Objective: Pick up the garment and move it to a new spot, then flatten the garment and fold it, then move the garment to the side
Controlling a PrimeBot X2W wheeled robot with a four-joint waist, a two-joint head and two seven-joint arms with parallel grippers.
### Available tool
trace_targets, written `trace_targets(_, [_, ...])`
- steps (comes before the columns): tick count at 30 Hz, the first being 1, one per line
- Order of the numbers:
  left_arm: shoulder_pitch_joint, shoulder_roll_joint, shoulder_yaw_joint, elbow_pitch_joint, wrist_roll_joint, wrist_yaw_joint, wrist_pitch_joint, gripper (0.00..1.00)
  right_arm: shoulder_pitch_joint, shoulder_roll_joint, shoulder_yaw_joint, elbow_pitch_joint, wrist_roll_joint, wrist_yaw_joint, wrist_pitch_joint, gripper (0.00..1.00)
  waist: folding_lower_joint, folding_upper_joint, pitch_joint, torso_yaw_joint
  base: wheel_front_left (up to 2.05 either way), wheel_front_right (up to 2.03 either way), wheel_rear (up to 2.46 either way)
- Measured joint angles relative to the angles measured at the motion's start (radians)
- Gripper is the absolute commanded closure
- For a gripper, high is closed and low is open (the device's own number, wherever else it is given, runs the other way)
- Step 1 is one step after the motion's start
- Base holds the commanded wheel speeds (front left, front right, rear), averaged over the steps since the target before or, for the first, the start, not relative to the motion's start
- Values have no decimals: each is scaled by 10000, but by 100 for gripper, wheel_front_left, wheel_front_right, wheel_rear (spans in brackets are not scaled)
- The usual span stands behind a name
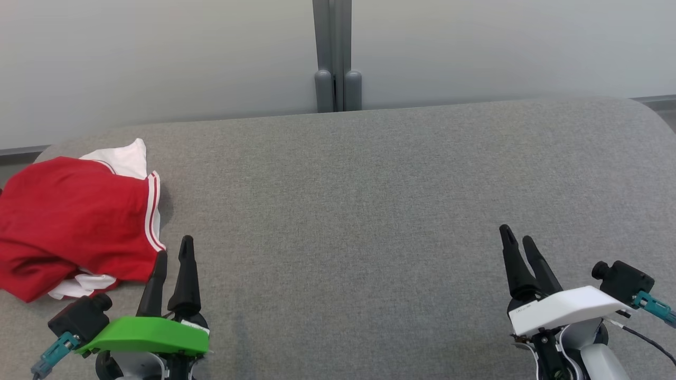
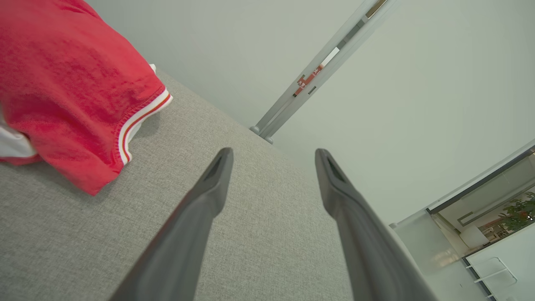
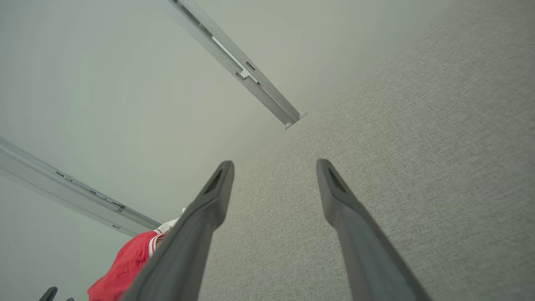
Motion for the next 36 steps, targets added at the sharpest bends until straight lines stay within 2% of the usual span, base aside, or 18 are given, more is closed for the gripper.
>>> trace_targets(25, [209, 13, -545, 61, 2713, -96, -732, 0, 206, -23, 274, -378, -2757, 2, -708, 0, 0, 0, -164, -35, 0, 0, 0])
trace_targets(36, [280, 23, -585, -52, 3639, 96, -1012, 0, 338, -31, 96, -410, -3701, 2, -997, 0, 0, 0, -198, -37, 0, 0, 0])
